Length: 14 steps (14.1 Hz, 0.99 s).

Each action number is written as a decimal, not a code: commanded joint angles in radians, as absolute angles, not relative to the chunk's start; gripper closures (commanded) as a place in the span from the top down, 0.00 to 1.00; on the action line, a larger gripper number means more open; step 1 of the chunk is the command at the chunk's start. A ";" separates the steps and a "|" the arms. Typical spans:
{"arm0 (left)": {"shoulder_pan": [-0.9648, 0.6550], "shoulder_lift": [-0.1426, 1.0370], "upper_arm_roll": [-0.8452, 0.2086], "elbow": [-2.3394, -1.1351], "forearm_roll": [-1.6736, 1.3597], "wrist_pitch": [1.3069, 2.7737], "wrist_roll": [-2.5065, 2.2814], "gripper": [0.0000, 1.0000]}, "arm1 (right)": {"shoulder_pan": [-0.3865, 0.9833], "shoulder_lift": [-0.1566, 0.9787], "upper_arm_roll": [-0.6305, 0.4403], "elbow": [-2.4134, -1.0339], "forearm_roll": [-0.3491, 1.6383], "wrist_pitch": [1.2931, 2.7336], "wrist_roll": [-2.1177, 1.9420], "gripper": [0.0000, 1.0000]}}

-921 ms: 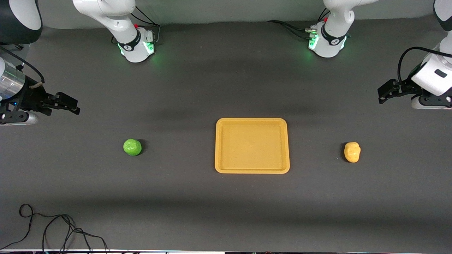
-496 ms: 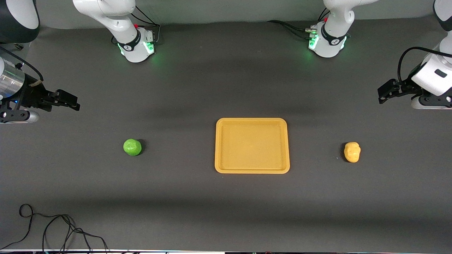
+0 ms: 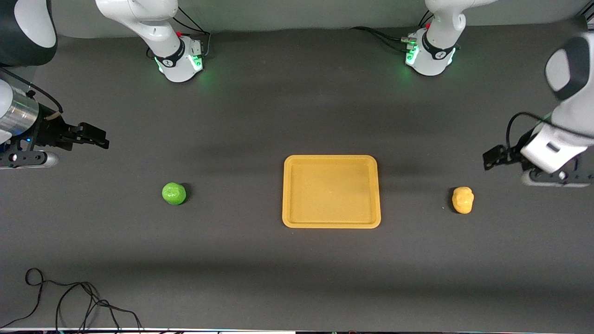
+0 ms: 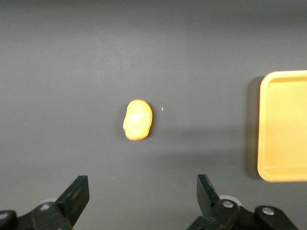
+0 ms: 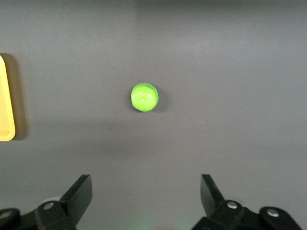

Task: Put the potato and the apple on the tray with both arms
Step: 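Reach the left gripper down to the yellow potato while the right gripper waits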

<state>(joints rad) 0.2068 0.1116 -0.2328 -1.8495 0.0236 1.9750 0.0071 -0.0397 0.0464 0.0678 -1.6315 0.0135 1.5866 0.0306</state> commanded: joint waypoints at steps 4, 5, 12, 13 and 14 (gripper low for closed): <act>0.222 0.374 -0.227 -1.854 0.081 2.198 0.025 1.00 | -0.043 0.080 0.069 -1.600 0.009 1.563 0.012 1.00; 0.219 0.408 -0.227 -1.880 0.130 2.247 0.025 1.00 | -0.040 0.080 0.069 -1.598 0.009 1.559 0.012 1.00; 0.236 0.509 -0.225 -1.983 0.189 2.448 0.017 0.82 | -0.035 0.126 0.077 -1.603 0.011 1.581 0.015 0.96; 0.235 0.506 -0.225 -1.983 0.189 2.442 0.009 0.59 | -0.017 0.130 0.075 -1.621 0.011 1.607 0.027 0.96; 0.232 0.502 -0.225 -1.982 0.189 2.438 0.003 0.47 | -0.012 0.126 0.072 -1.662 0.009 1.652 0.028 0.96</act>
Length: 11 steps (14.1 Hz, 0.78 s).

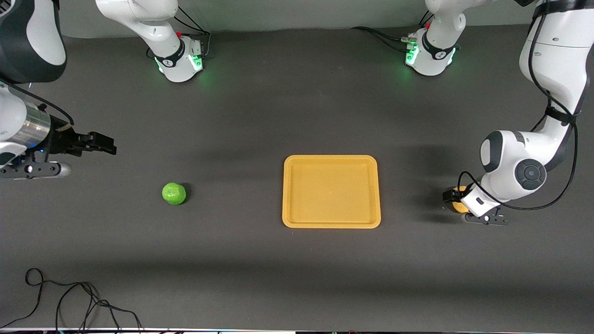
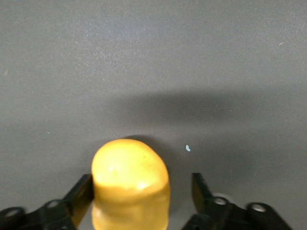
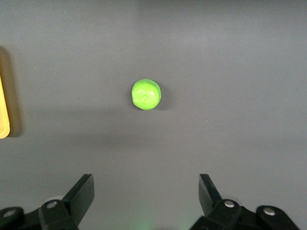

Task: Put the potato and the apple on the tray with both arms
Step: 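Grasp the potato with the left gripper while the right gripper reaches the apple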

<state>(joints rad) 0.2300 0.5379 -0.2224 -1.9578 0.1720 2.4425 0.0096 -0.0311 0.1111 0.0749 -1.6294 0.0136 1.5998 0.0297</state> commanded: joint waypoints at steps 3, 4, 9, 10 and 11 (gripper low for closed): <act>0.194 0.474 -0.233 -1.961 0.189 2.369 -0.079 0.29 | 0.003 0.135 0.074 -1.738 0.011 1.747 0.029 0.96; 0.155 0.462 -0.233 -1.927 0.189 2.300 -0.130 0.28 | 0.003 0.146 0.074 -1.752 0.009 1.758 0.029 0.93; -0.111 0.468 -0.236 -1.698 0.158 2.011 -0.493 0.26 | 0.003 0.146 0.074 -1.991 0.011 2.073 0.015 0.99; -0.165 0.494 -0.236 -1.674 0.152 2.035 -0.561 0.26 | 0.005 0.167 0.074 -2.003 0.009 2.115 0.015 0.99; -0.205 0.518 -0.236 -1.651 0.152 2.064 -0.615 0.27 | 0.012 0.195 0.074 -2.000 0.009 2.135 0.023 0.99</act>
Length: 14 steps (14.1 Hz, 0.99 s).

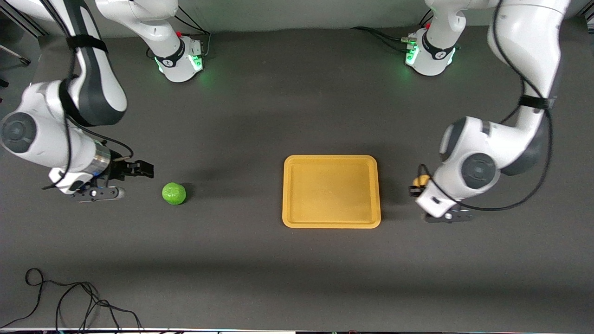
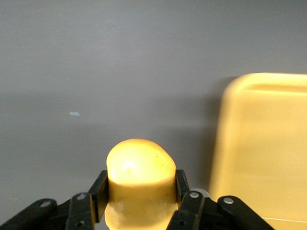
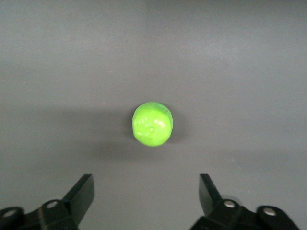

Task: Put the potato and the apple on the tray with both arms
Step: 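Grasp the potato with the left gripper while the right gripper reaches the apple, then lower the potato onto the tray while the right gripper grasps the apple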

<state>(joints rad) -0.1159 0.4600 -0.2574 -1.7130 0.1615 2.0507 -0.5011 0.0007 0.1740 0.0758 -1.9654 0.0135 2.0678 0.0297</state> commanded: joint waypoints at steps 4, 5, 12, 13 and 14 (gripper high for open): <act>-0.299 0.613 -0.235 -1.617 0.166 2.132 -0.721 0.30 | 0.035 0.316 0.072 -2.003 0.009 2.268 0.029 0.99; -0.302 0.626 -0.235 -1.617 0.166 2.150 -0.726 0.31 | 0.032 0.351 0.068 -2.005 0.009 2.292 0.029 0.99; -0.322 0.673 -0.230 -1.617 0.196 2.200 -0.753 0.38 | 0.041 0.434 0.049 -2.025 -0.008 2.309 0.048 0.94; -0.322 0.675 -0.230 -1.618 0.196 2.207 -0.753 0.40 | 0.041 0.434 0.040 -2.025 -0.008 2.309 0.048 0.91; -0.322 0.678 -0.230 -1.618 0.196 2.215 -0.753 0.46 | 0.044 0.433 0.038 -2.023 -0.008 2.309 0.048 0.90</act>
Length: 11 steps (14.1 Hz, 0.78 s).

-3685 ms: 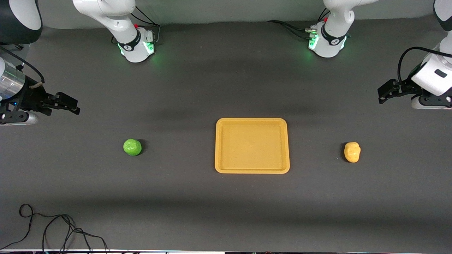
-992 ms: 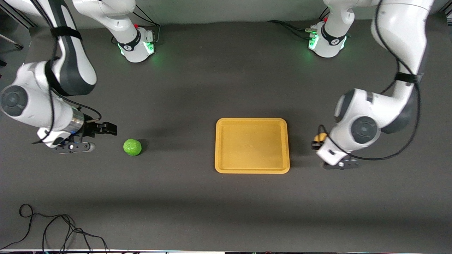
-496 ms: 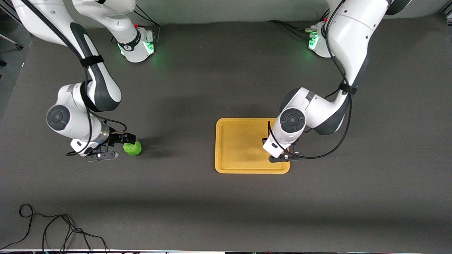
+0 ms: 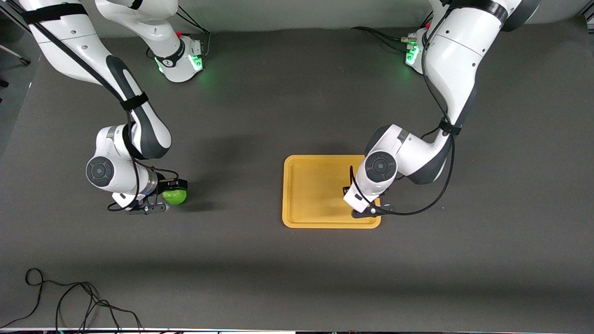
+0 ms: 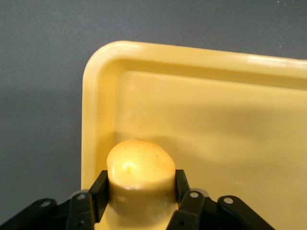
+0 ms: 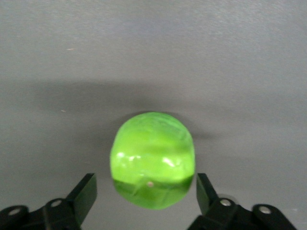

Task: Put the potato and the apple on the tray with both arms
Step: 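Lower the potato onto the tray while the right gripper grasps the apple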

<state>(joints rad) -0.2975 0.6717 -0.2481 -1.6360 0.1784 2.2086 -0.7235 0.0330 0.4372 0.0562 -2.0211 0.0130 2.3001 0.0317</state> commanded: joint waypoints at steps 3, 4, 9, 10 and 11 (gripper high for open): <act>-0.322 0.689 -0.230 -1.618 0.237 2.226 -0.753 1.00 | 0.057 0.449 0.038 -2.019 -0.122 2.309 0.047 0.90; -0.321 0.689 -0.230 -1.620 0.242 2.226 -0.753 1.00 | 0.072 0.451 0.037 -2.019 -0.127 2.307 0.063 0.99; -0.307 0.654 -0.232 -1.620 0.238 2.204 -0.750 1.00 | 0.060 0.457 0.037 -2.022 -0.091 2.328 0.117 0.78; -0.298 0.620 -0.232 -1.623 0.235 2.191 -0.739 1.00 | 0.060 0.465 0.037 -2.022 -0.089 2.336 0.117 0.70; -0.281 0.585 -0.233 -1.623 0.233 2.148 -0.733 1.00 | 0.058 0.468 0.037 -2.019 -0.084 2.341 0.120 0.64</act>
<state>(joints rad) -0.2957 0.6685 -0.2387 -1.6126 0.2237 2.2136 -0.7272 0.0550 0.4553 0.0417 -2.0219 -0.0955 2.3156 0.0960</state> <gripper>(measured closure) 0.000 0.220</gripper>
